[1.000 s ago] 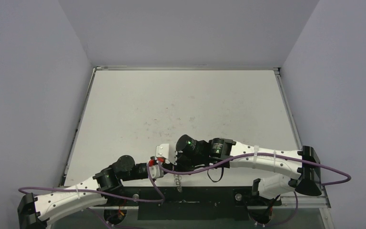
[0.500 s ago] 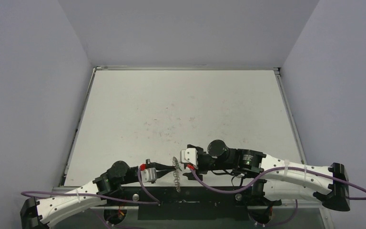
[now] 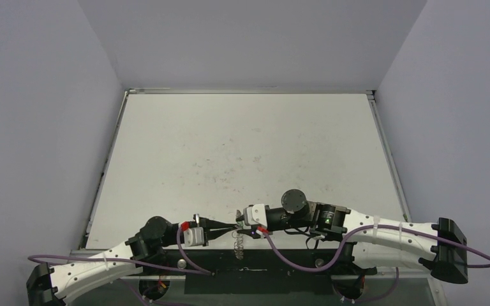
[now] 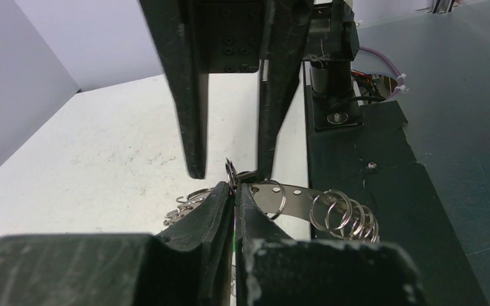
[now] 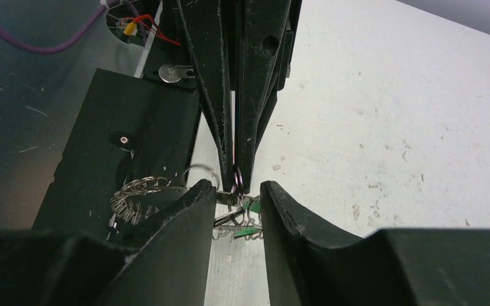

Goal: Put the keys on the keyring

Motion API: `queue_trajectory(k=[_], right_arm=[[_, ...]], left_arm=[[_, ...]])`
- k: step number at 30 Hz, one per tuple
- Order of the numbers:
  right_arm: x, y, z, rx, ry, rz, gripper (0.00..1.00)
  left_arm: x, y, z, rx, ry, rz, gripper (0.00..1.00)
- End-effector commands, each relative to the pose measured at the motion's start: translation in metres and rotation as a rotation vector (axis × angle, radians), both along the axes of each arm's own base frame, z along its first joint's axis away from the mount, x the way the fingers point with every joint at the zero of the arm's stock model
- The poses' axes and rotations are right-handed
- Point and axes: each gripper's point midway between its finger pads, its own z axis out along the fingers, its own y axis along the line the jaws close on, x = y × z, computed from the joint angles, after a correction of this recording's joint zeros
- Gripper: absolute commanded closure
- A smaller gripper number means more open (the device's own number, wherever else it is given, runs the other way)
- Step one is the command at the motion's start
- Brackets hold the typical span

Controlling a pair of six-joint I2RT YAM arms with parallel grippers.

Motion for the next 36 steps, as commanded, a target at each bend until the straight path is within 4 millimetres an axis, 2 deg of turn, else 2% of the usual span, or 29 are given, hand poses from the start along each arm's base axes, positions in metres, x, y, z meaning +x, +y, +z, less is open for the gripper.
queue_trajectory(k=[1, 3, 5, 11, 16, 32, 33, 36], right_arm=[[-0.001, 0.016, 0.023, 0.102, -0.015, 0.042, 0.71], [-0.001, 0.016, 0.02, 0.089, -0.013, 0.044, 0.8], [0.001, 0.015, 0.016, 0.076, -0.014, 0.039, 0.83], [0.007, 0.005, 0.016, 0.079, -0.011, 0.006, 0.74], [0.011, -0.003, 0.018, 0.101, -0.009, -0.007, 0.73], [0.003, 0.007, 0.008, 0.087, 0.044, 0.068, 0.74], [0.003, 0.008, 0.007, 0.083, 0.045, 0.07, 0.76], [0.003, 0.008, 0.006, 0.075, 0.046, 0.072, 0.98]], left_arm=[[-0.008, -0.001, 0.027, -0.095, -0.035, -0.042, 1.0], [-0.008, -0.002, 0.027, -0.094, -0.034, -0.044, 1.0], [-0.008, -0.002, 0.025, -0.089, -0.032, -0.045, 1.0], [-0.008, -0.002, 0.025, -0.089, -0.033, -0.043, 1.0], [-0.008, -0.001, 0.025, -0.09, -0.032, -0.041, 1.0], [-0.008, -0.002, 0.025, -0.089, -0.026, -0.043, 1.0], [-0.008, -0.002, 0.025, -0.089, -0.025, -0.042, 1.0], [-0.008, -0.002, 0.024, -0.088, -0.023, -0.041, 1.0]])
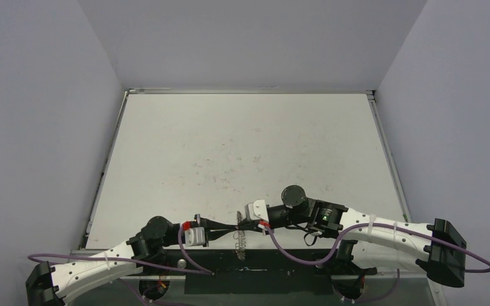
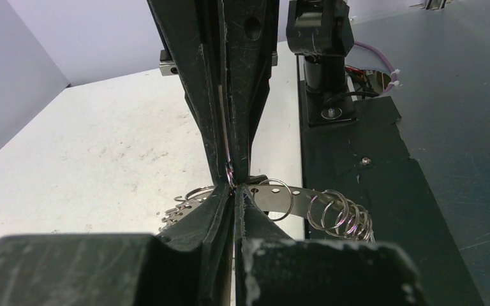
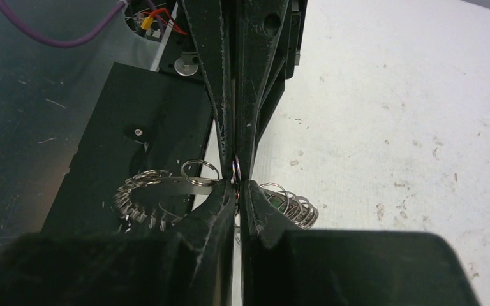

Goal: Put the keys on the keyring

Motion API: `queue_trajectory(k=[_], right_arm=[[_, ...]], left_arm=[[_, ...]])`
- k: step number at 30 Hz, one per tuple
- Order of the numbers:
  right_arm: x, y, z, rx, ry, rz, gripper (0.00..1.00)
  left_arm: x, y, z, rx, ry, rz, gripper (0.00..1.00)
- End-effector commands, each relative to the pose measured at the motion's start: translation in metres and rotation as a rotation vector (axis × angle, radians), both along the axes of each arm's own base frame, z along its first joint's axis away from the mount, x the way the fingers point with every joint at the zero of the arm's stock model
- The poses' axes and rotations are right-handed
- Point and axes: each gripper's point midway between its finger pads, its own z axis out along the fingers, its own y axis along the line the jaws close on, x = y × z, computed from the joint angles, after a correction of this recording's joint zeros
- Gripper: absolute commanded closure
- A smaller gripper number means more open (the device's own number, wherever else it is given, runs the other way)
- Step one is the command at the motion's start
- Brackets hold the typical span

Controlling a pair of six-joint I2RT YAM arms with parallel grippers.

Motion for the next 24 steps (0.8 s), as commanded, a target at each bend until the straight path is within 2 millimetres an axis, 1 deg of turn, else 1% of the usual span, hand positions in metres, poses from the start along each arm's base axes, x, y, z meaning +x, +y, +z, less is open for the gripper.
queue_trajectory(k=[1, 8, 10, 13, 15, 16, 17, 19, 20, 24], right_arm=[[0.001, 0.008, 0.019, 0.067, -0.026, 0.024, 1.0], [0.005, 0.003, 0.02, 0.004, -0.01, -0.006, 1.0], [0.005, 0.0, 0.019, -0.039, 0.003, -0.012, 1.0], [0.007, -0.003, 0.018, -0.104, 0.029, -0.036, 1.0], [0.009, -0.006, 0.017, -0.154, 0.051, -0.055, 1.0], [0.01, -0.005, 0.021, -0.172, 0.06, -0.065, 1.0], [0.011, -0.008, 0.015, -0.209, 0.075, -0.077, 1.0], [0.014, -0.008, 0.019, -0.25, 0.092, -0.099, 1.0], [0.016, -0.009, 0.019, -0.274, 0.104, -0.111, 1.0], [0.021, -0.012, 0.019, -0.374, 0.149, -0.165, 1.0]], left_arm=[[-0.005, 0.0, 0.029, -0.1, -0.041, -0.023, 1.0], [0.001, 0.002, 0.028, -0.087, -0.032, 0.016, 0.99], [0.005, 0.003, 0.026, -0.075, -0.028, 0.039, 0.88], [0.009, 0.007, 0.026, -0.05, -0.02, 0.067, 0.78], [0.01, 0.01, 0.028, -0.03, -0.017, 0.082, 0.76], [0.012, 0.012, 0.028, -0.017, -0.015, 0.094, 0.75], [0.013, 0.014, 0.029, -0.004, -0.012, 0.103, 0.75], [0.013, 0.017, 0.029, 0.022, -0.003, 0.117, 0.74], [0.014, 0.019, 0.03, 0.032, 0.001, 0.122, 0.72], [0.013, 0.022, 0.025, 0.088, 0.045, 0.125, 0.69]])
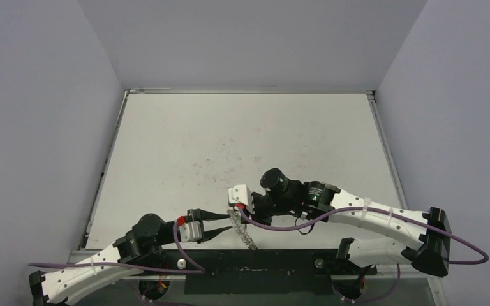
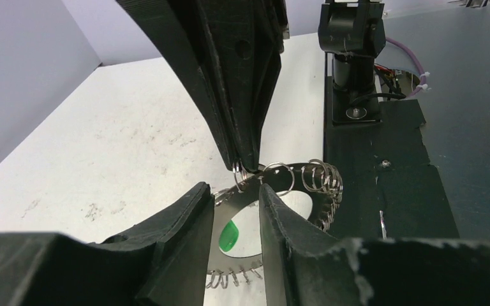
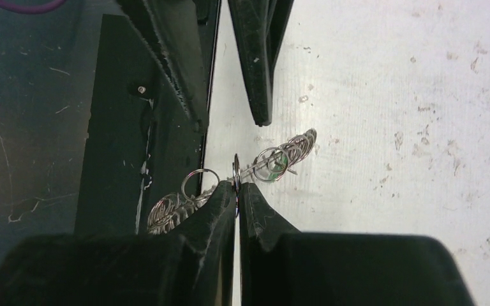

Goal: Put the keys on the keyring

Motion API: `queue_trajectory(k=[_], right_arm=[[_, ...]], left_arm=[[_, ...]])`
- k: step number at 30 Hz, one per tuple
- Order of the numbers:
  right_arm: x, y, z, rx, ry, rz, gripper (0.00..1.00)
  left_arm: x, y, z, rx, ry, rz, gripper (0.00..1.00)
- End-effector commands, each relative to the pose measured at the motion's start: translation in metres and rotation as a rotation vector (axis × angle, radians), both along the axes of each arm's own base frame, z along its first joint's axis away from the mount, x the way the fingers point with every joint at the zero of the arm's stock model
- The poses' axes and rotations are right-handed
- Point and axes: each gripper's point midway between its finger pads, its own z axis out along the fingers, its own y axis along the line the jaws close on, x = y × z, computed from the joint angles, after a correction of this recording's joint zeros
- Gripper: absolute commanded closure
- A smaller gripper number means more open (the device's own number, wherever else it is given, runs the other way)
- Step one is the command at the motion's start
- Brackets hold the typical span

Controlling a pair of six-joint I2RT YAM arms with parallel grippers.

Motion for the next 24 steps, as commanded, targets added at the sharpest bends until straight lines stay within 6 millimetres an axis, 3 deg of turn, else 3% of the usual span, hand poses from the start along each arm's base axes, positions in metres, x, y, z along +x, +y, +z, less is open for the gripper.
queue_trajectory(k=[1, 14, 24], right_arm=[[0.01, -0.003, 0.015, -0.088, 0.034, -0.085, 1.0], [0.008, 0.02, 0.006, -0.213, 0.179, -0.132, 1.0], [0.004, 0.026, 0.002, -0.221, 0.18, -0.12, 1.0]], left_arm=[[0.0, 0.005, 0.002, 0.065, 0.052, 0.019, 0.69], [0.009, -0.012, -0.006, 0.113, 0.112, 0.03, 0.69], [0.013, -0.009, -0.004, 0.089, 0.103, 0.057, 0.73]])
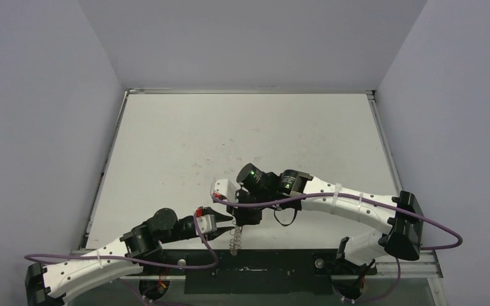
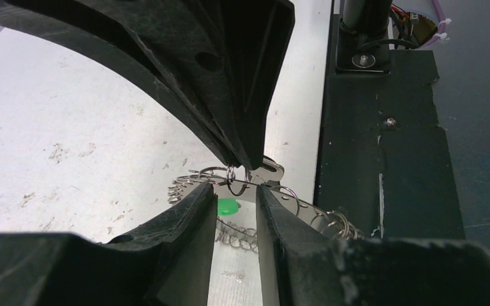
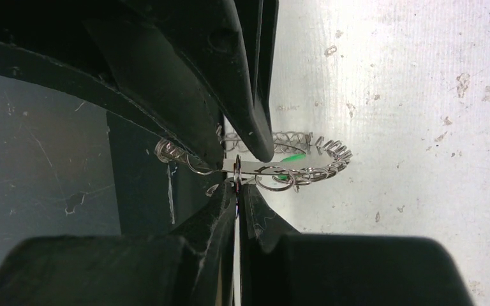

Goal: Put the keys on the keyring

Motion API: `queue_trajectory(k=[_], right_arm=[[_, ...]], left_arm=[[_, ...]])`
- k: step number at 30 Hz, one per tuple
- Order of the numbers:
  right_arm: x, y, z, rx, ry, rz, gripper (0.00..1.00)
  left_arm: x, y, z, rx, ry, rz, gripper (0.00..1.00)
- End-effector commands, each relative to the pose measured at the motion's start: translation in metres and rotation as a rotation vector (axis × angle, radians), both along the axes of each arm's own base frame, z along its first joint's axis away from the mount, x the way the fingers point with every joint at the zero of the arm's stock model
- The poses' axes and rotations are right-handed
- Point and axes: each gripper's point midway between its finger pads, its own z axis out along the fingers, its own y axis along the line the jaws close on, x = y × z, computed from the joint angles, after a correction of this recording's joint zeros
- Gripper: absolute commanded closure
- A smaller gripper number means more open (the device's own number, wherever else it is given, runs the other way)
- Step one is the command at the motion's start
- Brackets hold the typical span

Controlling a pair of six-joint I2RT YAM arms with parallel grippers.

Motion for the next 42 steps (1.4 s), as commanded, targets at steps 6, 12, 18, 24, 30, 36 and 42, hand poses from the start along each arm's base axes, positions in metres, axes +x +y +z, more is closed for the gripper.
queue_trajectory(k=[6, 12, 18, 24, 30, 36, 42], right_arm=[[0.001, 0.018, 0.021, 0.074, -0.017, 0.006, 1.0], [0.0, 0.019, 0.022, 0.077, -0.018, 0.003, 1.0], [0.0, 0.019, 0.023, 0.086, -0.023, 0.003, 1.0], [0.001, 0.019, 0.026, 0.087, -0.034, 0.002, 1.0], [-0.001, 0.02, 0.029, 0.107, -0.057, 0.025, 1.0], [0.001, 0.021, 0.033, 0.129, -0.102, 0.035, 1.0], [0.002, 0.021, 0.034, 0.13, -0.119, 0.035, 1.0]], left_arm=[[0.002, -0.007, 0.043, -0.129, -0.054, -0.003, 0.8], [0.0, -0.011, 0.036, -0.106, -0.045, -0.022, 0.94], [0.001, -0.011, 0.031, -0.085, -0.041, -0.022, 0.86], [0.003, -0.011, 0.027, -0.069, -0.042, -0.013, 0.79], [-0.001, -0.012, 0.021, -0.039, -0.032, -0.038, 0.86], [-0.005, -0.015, 0.017, -0.013, -0.026, -0.07, 0.98], [-0.005, -0.016, 0.015, 0.002, -0.023, -0.079, 1.0]])
